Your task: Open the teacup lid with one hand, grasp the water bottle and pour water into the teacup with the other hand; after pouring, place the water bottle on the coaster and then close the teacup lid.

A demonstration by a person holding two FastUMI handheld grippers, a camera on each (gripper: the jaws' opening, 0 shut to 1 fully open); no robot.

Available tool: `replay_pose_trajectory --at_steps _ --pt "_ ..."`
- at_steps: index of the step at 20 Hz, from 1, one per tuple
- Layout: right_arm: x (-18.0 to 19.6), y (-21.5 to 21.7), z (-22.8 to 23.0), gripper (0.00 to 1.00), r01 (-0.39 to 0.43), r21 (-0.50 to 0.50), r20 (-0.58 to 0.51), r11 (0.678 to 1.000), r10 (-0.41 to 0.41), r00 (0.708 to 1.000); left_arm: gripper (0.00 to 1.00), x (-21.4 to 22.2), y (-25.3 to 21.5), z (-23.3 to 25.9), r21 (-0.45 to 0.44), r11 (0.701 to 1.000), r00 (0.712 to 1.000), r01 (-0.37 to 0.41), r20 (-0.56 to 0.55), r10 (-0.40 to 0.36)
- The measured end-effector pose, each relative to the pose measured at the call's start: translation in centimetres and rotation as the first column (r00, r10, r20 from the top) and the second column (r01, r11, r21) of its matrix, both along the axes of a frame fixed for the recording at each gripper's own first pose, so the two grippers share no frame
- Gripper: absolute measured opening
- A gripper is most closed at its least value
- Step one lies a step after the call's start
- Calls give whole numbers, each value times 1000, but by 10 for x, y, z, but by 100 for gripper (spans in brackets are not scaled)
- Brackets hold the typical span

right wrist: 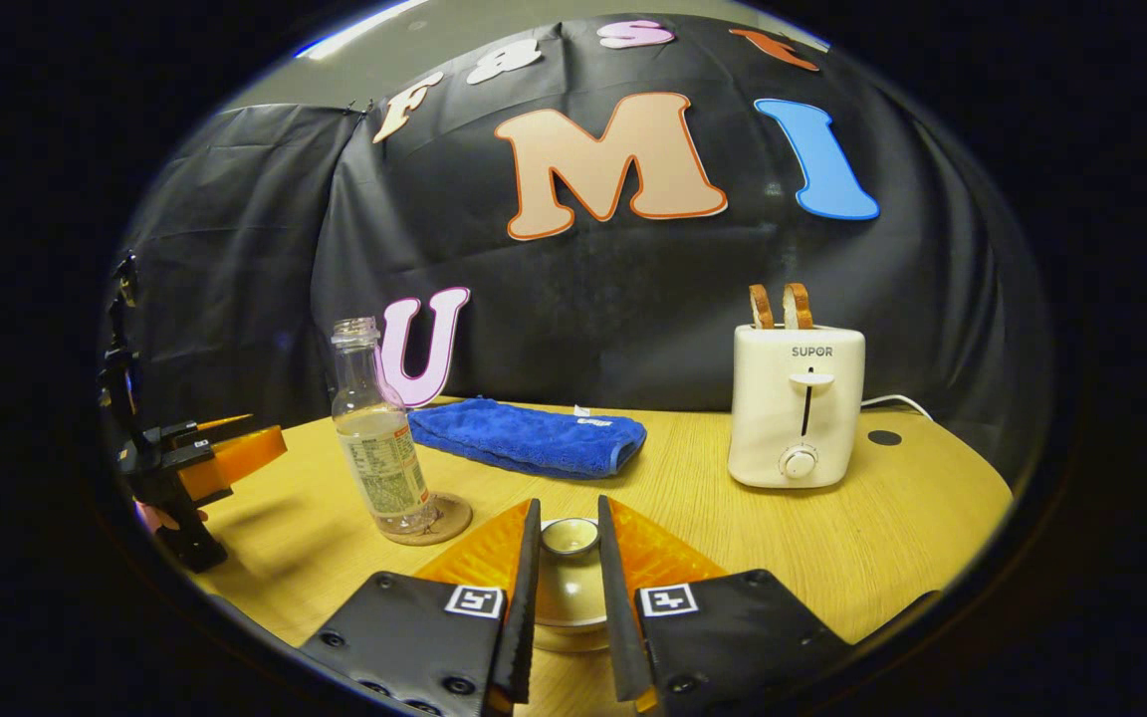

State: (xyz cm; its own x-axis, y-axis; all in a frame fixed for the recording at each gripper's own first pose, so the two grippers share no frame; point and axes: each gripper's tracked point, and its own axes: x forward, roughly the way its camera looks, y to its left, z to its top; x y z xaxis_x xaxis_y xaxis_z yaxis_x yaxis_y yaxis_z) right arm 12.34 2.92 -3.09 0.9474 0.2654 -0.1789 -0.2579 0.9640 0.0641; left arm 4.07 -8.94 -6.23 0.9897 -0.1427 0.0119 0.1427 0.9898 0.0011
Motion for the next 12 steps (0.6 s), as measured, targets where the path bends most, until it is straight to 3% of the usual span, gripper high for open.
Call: replay_pose_trajectory --at_steps 1,6,10,12 --pt "0 -1 2 36 -1 4 2 1000 1 1000 96 0 0 0 0 1000 1000 0 0 0" --pt "-8 5 10 74 -32 -5 57 999 32 998 96 0 0 0 0 1000 1000 0 0 0" --pt "-16 -1 21 98 -1 -27 142 1000 5 990 96 0 0 0 0 1000 1000 0 1 0" --pt "-18 -11 28 99 45 -6 173 999 -43 984 96 1 1 0 1 1000 1000 -1 1 1"
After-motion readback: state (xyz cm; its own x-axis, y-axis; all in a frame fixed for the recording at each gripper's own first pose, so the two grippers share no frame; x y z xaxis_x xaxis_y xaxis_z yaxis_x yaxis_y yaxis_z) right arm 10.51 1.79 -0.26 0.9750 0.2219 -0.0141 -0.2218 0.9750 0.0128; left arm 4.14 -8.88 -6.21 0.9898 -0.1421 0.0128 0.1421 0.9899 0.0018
